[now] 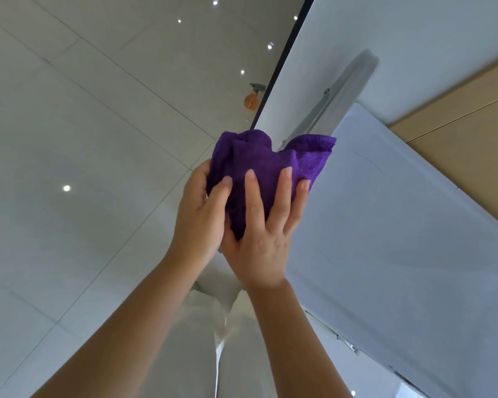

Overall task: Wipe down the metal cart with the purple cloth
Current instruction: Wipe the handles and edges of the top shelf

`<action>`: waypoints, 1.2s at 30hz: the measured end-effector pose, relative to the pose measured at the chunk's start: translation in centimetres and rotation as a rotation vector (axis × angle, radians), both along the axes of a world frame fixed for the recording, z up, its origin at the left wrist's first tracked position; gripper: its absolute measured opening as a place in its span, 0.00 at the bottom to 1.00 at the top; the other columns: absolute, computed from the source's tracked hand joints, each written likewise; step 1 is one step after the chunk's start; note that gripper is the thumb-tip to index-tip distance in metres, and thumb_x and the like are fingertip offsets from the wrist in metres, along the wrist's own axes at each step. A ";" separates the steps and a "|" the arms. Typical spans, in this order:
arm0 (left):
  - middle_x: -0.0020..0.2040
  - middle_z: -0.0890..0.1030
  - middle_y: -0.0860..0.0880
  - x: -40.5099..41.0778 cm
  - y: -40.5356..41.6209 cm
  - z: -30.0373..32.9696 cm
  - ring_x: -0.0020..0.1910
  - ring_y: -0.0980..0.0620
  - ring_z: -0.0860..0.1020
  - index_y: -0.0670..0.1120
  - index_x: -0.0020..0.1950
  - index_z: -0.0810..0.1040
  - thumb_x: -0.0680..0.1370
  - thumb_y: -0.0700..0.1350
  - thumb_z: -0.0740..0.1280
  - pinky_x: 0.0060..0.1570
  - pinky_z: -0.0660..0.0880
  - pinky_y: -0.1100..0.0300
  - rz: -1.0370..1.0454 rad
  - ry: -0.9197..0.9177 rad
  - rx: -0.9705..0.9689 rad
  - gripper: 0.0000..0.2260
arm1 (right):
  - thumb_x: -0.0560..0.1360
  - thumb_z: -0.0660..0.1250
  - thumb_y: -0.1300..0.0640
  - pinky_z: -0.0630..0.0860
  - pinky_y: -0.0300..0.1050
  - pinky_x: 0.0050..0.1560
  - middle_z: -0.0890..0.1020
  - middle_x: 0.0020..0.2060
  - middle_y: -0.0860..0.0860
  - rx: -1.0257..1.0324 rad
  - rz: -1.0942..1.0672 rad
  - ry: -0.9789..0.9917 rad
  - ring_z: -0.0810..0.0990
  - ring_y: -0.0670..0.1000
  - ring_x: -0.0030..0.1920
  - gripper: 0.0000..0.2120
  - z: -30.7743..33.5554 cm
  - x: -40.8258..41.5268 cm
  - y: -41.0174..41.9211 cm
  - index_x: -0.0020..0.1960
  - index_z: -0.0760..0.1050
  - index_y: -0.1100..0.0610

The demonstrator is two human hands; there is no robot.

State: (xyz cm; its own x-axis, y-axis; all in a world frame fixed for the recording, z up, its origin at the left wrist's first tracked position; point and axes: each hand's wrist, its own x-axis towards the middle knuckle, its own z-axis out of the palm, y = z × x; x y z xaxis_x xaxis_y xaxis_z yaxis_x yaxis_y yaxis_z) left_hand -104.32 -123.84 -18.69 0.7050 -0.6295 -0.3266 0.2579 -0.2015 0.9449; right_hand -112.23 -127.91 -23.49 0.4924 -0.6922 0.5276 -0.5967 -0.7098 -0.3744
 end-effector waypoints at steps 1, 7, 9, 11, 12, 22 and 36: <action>0.56 0.77 0.59 -0.2 0.1 -0.2 0.54 0.66 0.75 0.53 0.63 0.71 0.80 0.44 0.58 0.48 0.73 0.72 -0.020 -0.010 -0.013 0.13 | 0.67 0.74 0.58 0.54 0.55 0.74 0.59 0.69 0.61 0.039 -0.018 -0.027 0.54 0.68 0.72 0.31 0.3 0.4 0.0 0.66 0.66 0.56; 0.71 0.68 0.58 -1.3 -0.3 -0.8 0.69 0.65 0.64 0.57 0.71 0.64 0.76 0.59 0.51 0.71 0.61 0.56 -0.131 0.007 -0.015 0.24 | 0.73 0.68 0.61 0.47 0.45 0.75 0.55 0.71 0.63 0.227 -0.091 -0.138 0.53 0.67 0.72 0.27 1.8 2.0 -0.4 0.69 0.62 0.58; 0.71 0.68 0.58 -1.3 -0.5 -0.6 0.69 0.65 0.64 0.60 0.67 0.67 0.72 0.63 0.51 0.71 0.61 0.57 -0.118 0.081 -0.055 0.24 | 0.73 0.67 0.62 0.49 0.48 0.75 0.54 0.71 0.61 0.264 -0.089 -0.156 0.52 0.65 0.73 0.27 1.9 2.1 -0.4 0.69 0.62 0.57; 0.69 0.70 0.56 -0.9 -0.6 -0.5 0.68 0.63 0.67 0.57 0.66 0.69 0.71 0.64 0.51 0.70 0.63 0.56 -0.108 0.144 -0.093 0.26 | 0.73 0.65 0.62 0.49 0.52 0.75 0.54 0.72 0.61 0.319 -0.080 -0.185 0.50 0.63 0.74 0.26 2.2 2.2 -0.6 0.69 0.62 0.56; 0.69 0.72 0.56 -0.7 -0.6 -0.5 0.68 0.62 0.68 0.55 0.67 0.69 0.71 0.64 0.51 0.70 0.64 0.56 -0.110 0.161 -0.100 0.27 | 0.73 0.64 0.62 0.49 0.53 0.75 0.55 0.73 0.61 0.341 -0.072 -0.194 0.50 0.63 0.74 0.25 2.3 2.3 -0.9 0.68 0.63 0.55; 0.58 0.80 0.57 -0.4 -2.9 0.6 0.59 0.62 0.76 0.51 0.63 0.74 0.74 0.63 0.51 0.52 0.72 0.71 -0.142 0.237 -0.172 0.26 | 0.71 0.63 0.61 0.50 0.49 0.75 0.51 0.76 0.50 0.724 -0.086 -0.243 0.46 0.52 0.76 0.25 5.2 2.8 -5.3 0.69 0.69 0.55; 0.45 0.71 0.65 -1.5 -8.1 4.2 0.45 0.67 0.71 0.54 0.67 0.68 0.76 0.63 0.50 0.41 0.66 0.75 -0.288 -0.309 0.346 0.24 | 0.72 0.61 0.67 0.60 0.52 0.71 0.50 0.76 0.47 0.807 -0.168 -0.188 0.51 0.53 0.75 0.26 6.9 4.8 -15.7 0.69 0.68 0.54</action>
